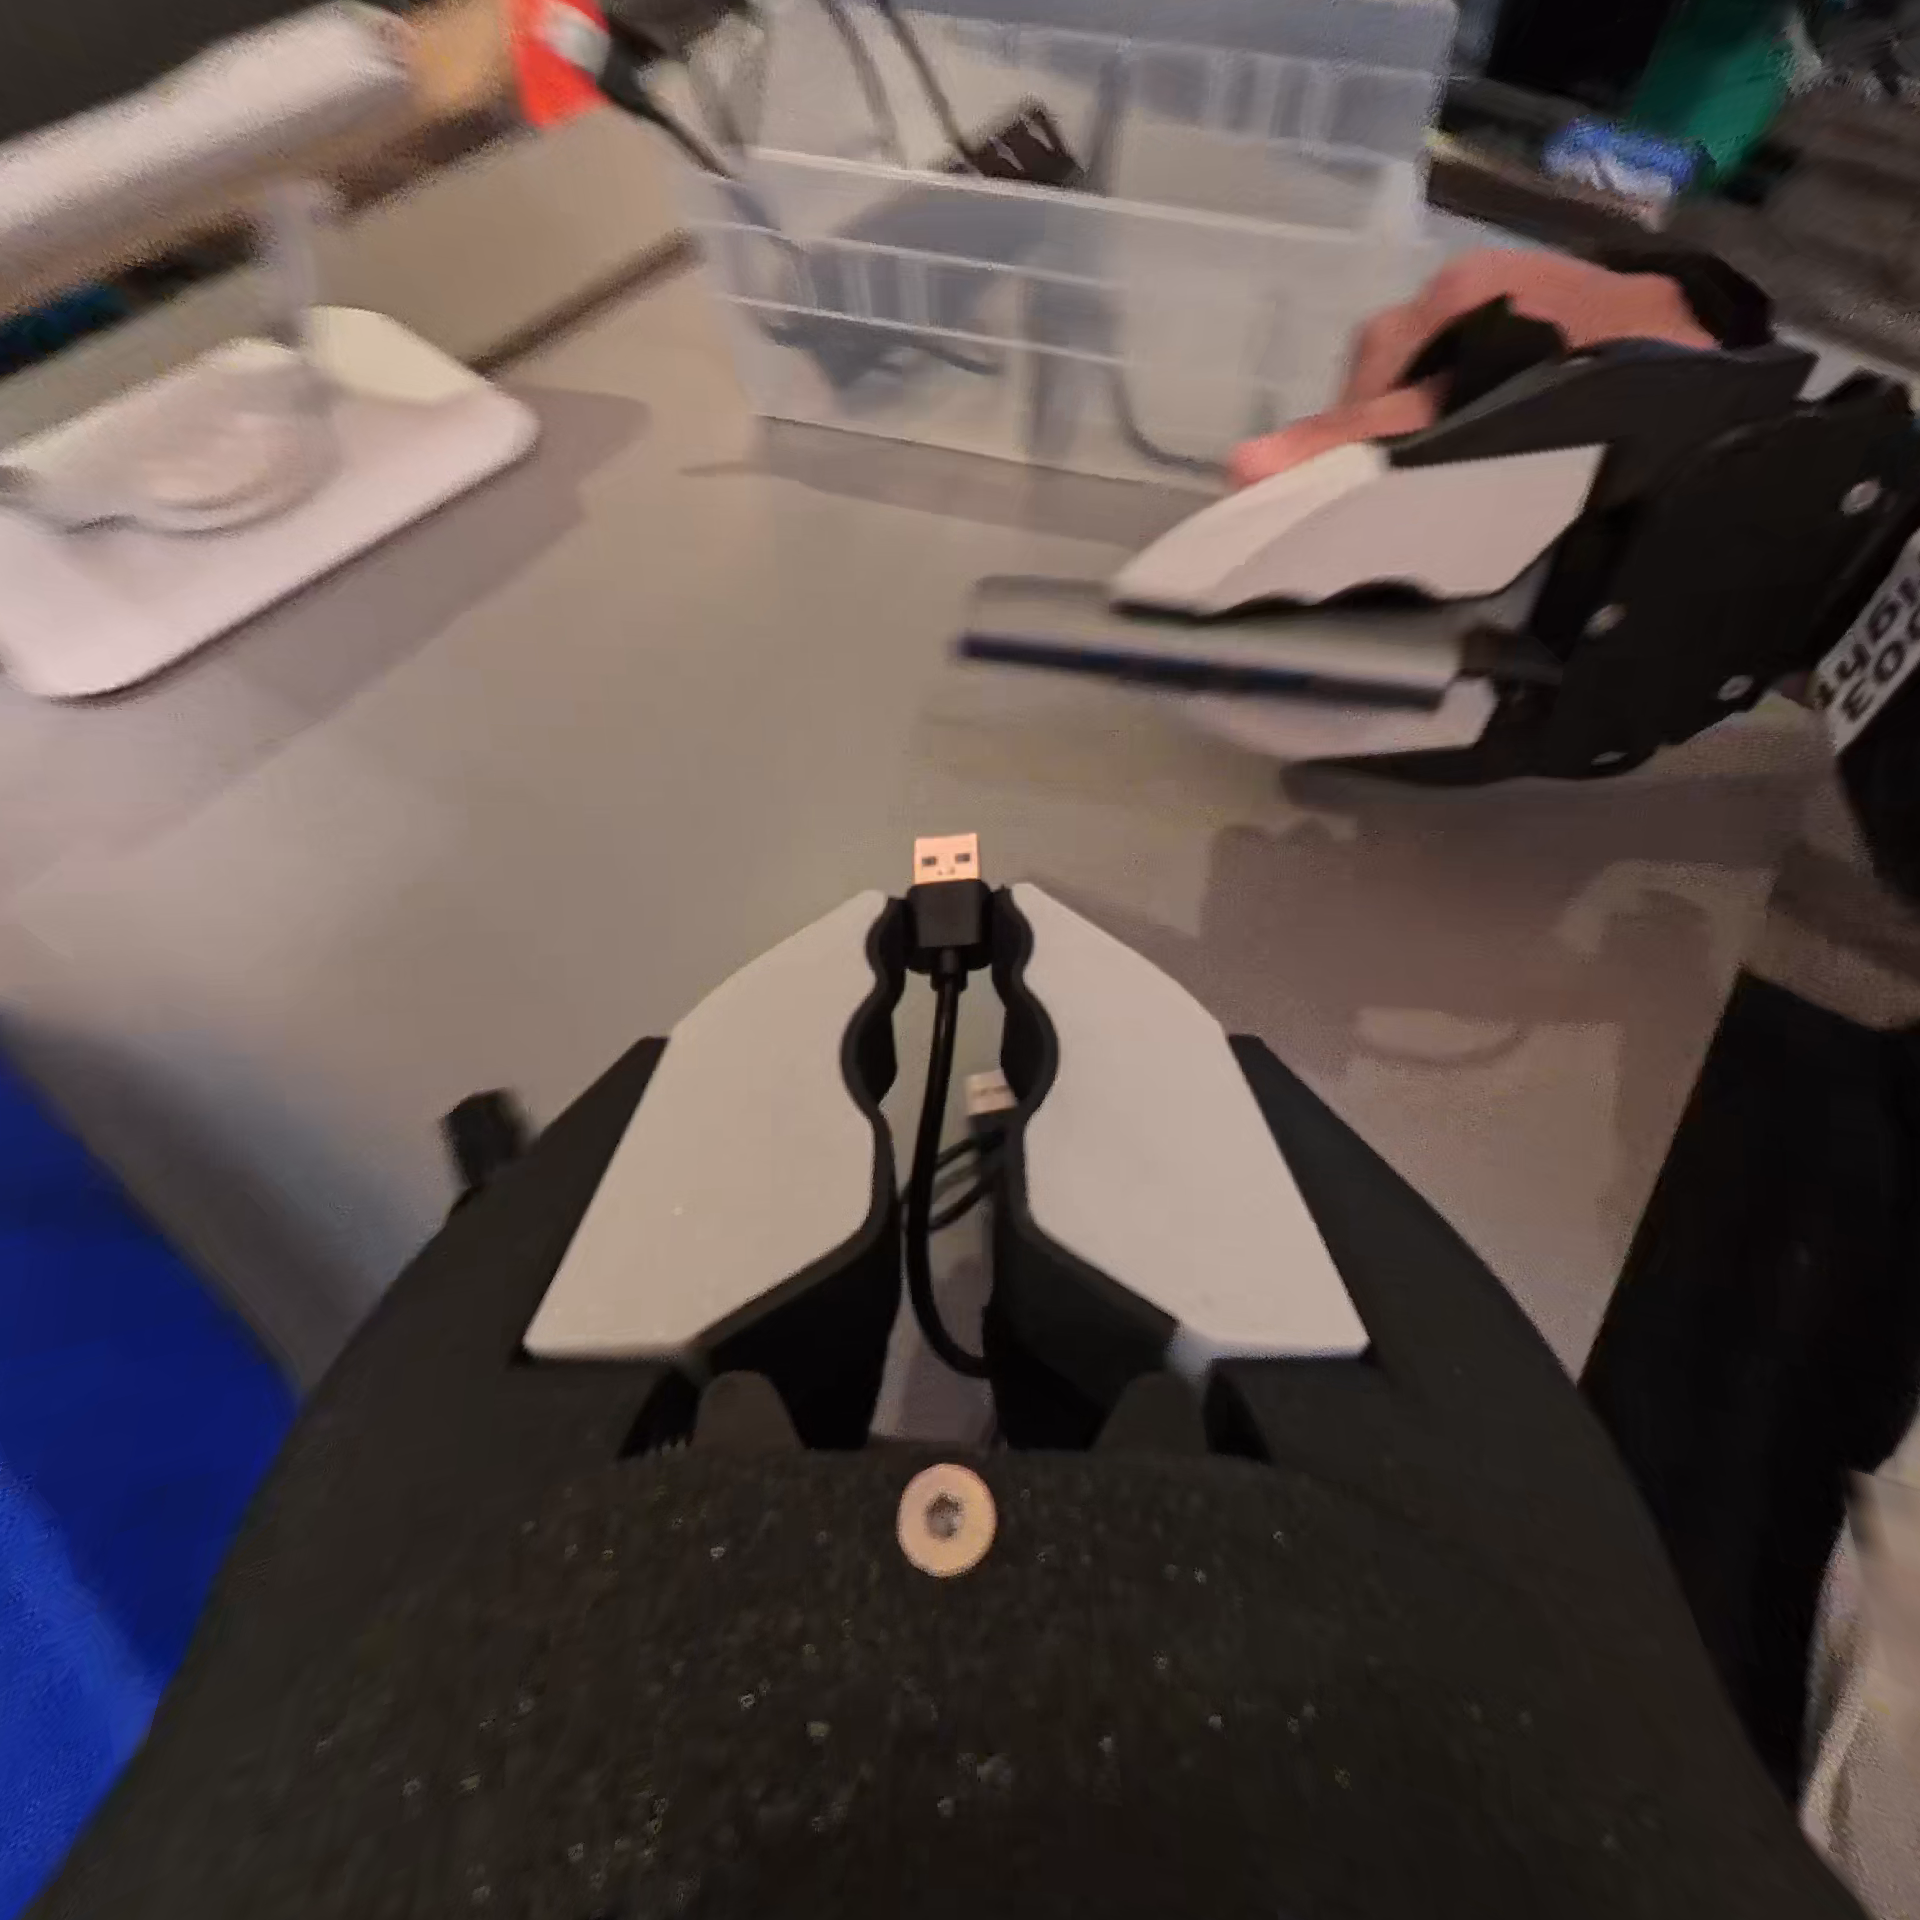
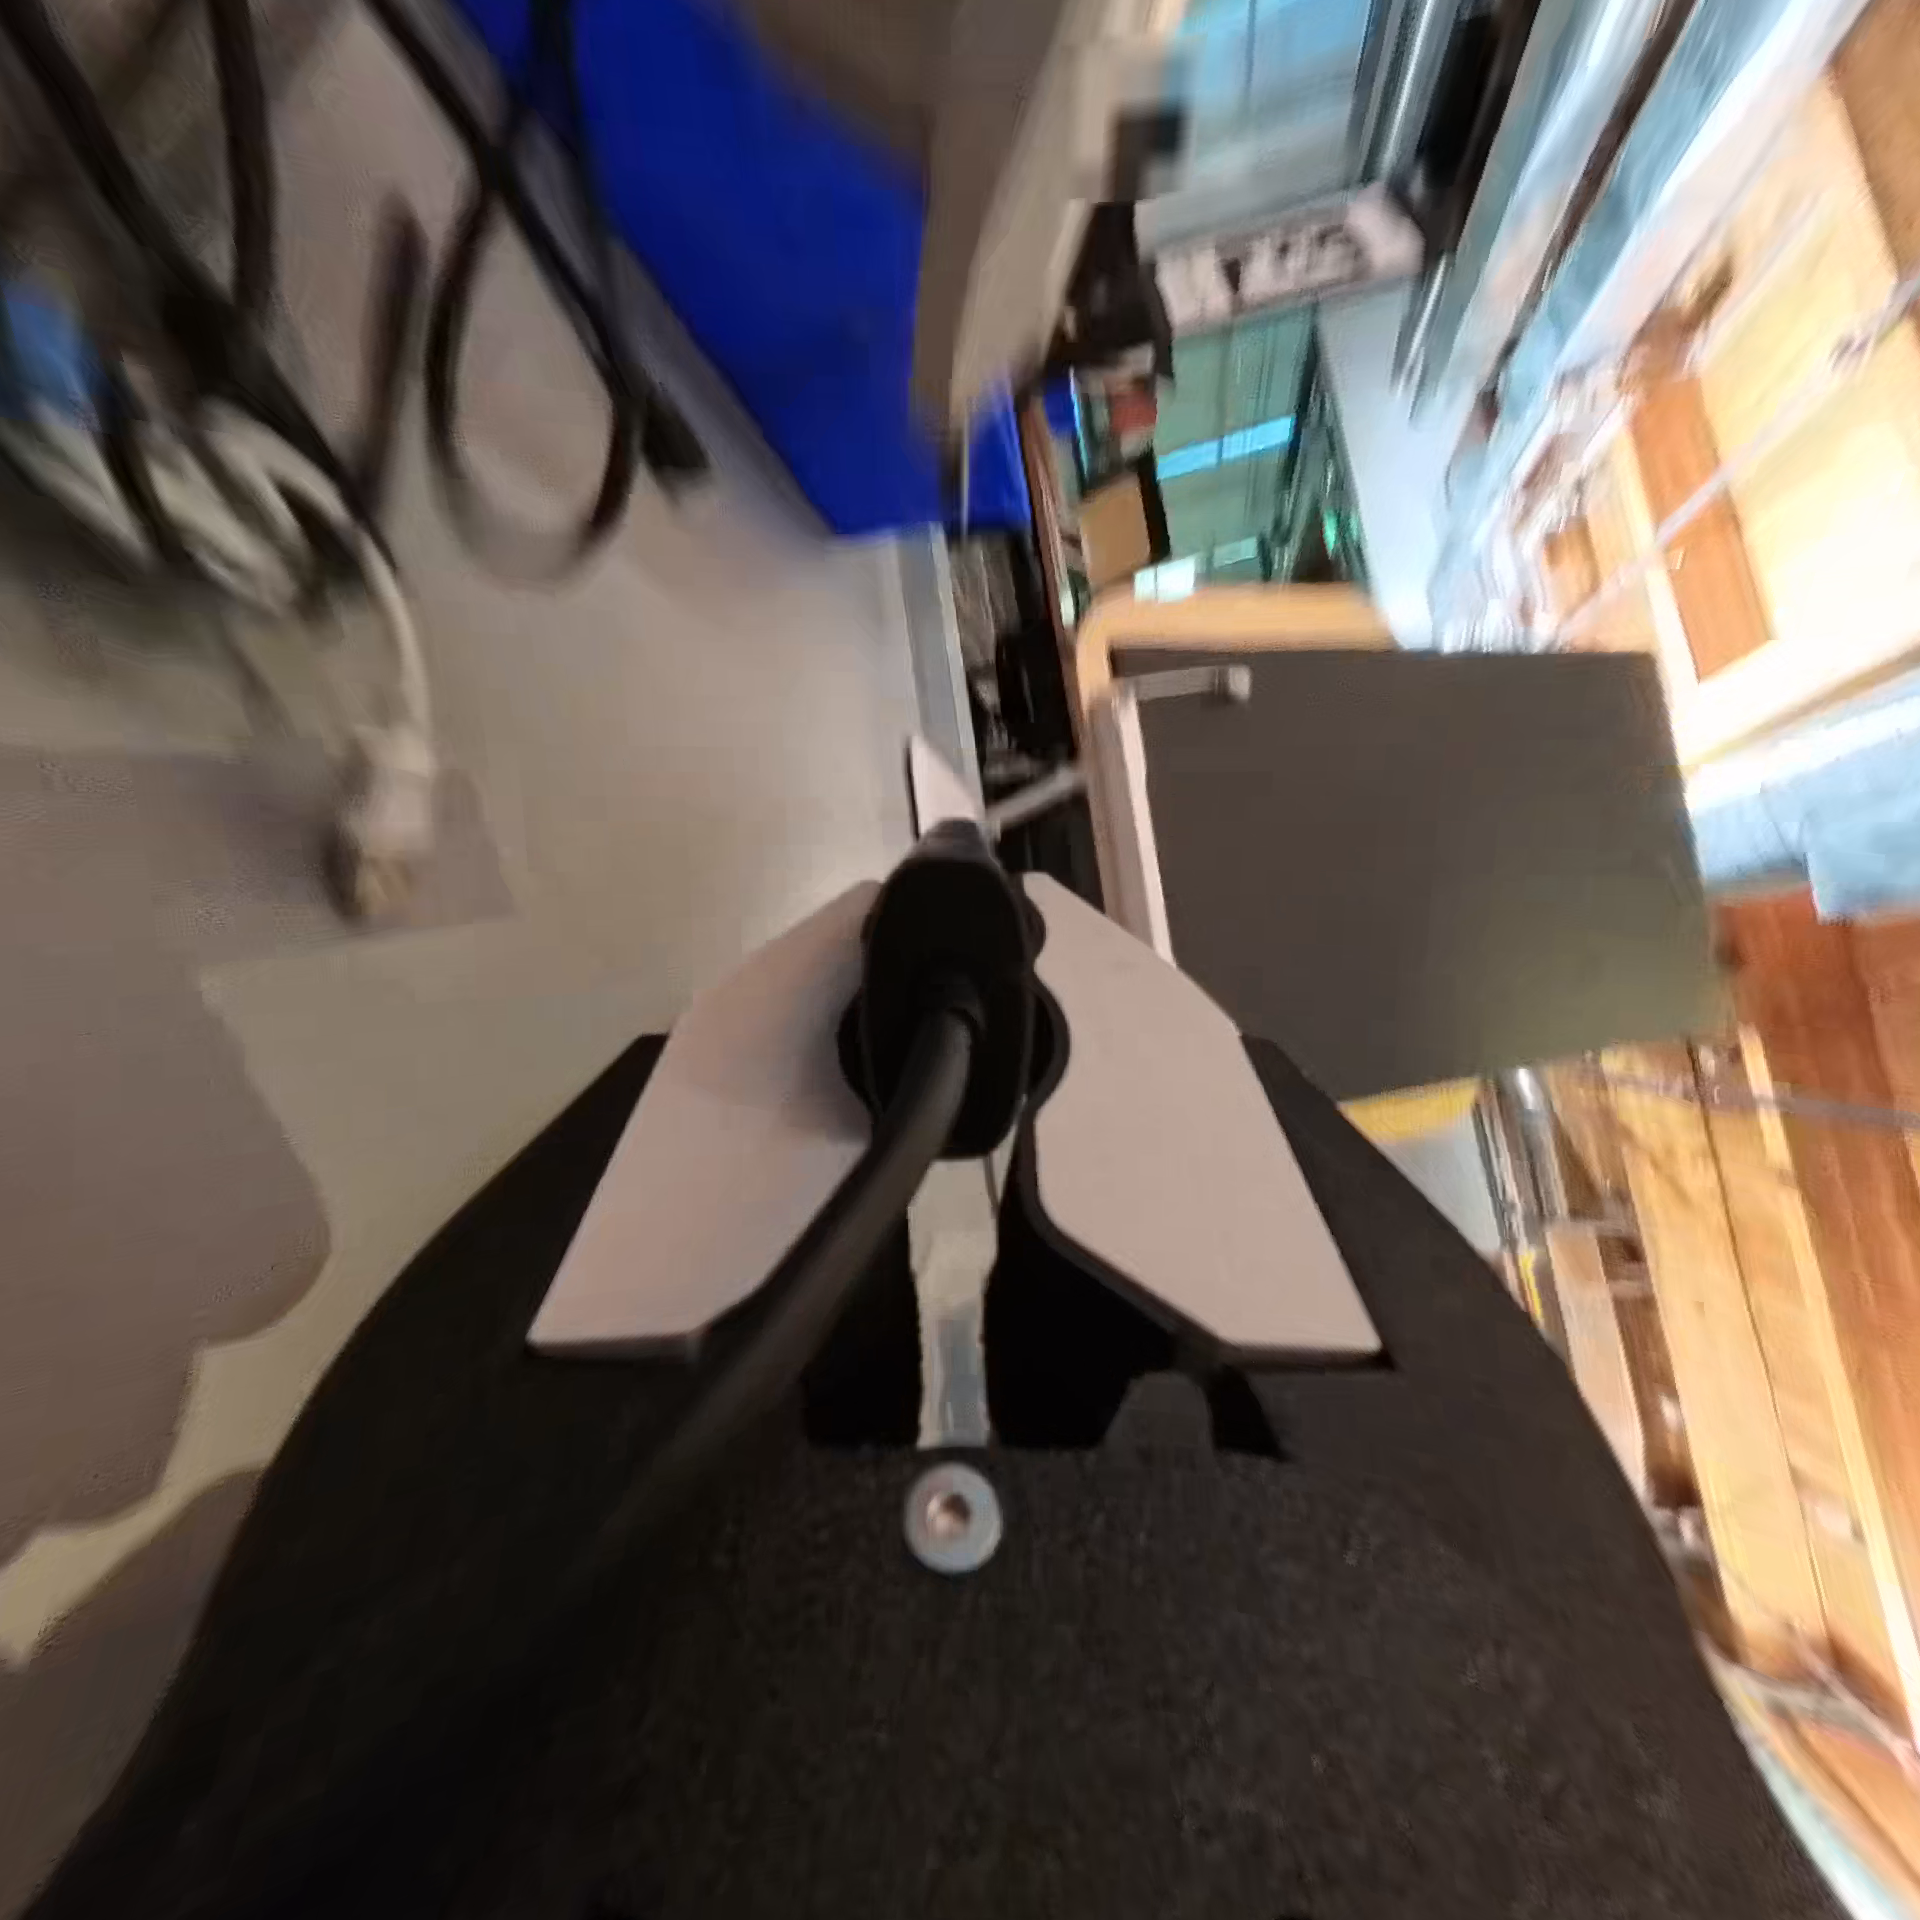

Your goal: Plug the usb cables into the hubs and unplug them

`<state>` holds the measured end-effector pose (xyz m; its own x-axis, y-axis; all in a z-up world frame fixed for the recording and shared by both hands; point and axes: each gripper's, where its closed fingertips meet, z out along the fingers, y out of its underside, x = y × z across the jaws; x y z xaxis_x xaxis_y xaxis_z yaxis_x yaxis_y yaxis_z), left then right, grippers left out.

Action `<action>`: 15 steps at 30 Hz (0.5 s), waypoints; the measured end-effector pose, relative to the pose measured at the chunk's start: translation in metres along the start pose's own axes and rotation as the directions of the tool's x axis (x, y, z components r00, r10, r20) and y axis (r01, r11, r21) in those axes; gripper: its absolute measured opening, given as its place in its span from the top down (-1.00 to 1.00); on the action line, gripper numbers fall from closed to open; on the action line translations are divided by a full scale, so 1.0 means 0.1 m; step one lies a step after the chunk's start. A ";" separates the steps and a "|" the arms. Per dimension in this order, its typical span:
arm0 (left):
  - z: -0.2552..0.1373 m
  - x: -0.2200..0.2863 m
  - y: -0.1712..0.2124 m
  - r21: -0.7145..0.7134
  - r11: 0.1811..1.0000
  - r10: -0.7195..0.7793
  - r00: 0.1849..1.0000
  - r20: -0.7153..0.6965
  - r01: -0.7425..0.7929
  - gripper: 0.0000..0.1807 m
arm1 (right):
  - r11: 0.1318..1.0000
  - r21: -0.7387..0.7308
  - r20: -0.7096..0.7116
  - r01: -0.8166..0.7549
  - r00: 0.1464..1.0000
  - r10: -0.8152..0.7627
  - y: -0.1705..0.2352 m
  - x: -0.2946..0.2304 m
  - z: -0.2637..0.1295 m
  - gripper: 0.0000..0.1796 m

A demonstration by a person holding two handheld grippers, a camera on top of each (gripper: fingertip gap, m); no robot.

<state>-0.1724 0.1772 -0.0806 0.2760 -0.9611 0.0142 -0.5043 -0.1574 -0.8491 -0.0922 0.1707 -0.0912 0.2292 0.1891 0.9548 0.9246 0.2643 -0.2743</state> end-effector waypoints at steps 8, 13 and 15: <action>-0.29 -0.11 0.14 0.071 0.994 -0.084 0.995 -0.061 0.088 0.83 | 0.985 0.017 -0.069 -0.169 0.983 0.170 0.16 0.45 -0.16 0.80; -0.33 0.00 0.11 0.131 0.990 -0.048 0.997 -0.053 0.055 0.83 | 0.942 0.029 -0.109 -0.334 0.936 0.335 0.28 0.85 -0.29 0.80; -0.33 0.03 0.13 0.137 0.989 -0.047 0.998 -0.048 0.053 0.83 | 0.899 0.012 -0.116 -0.438 0.892 0.436 0.44 1.19 -0.37 0.80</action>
<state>-0.2049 0.1649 -0.0740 0.2594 -0.9625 0.0796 -0.3724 -0.1757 -0.9113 -0.0132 0.1700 0.0151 0.6431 0.1743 0.7456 0.7272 0.1659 -0.6660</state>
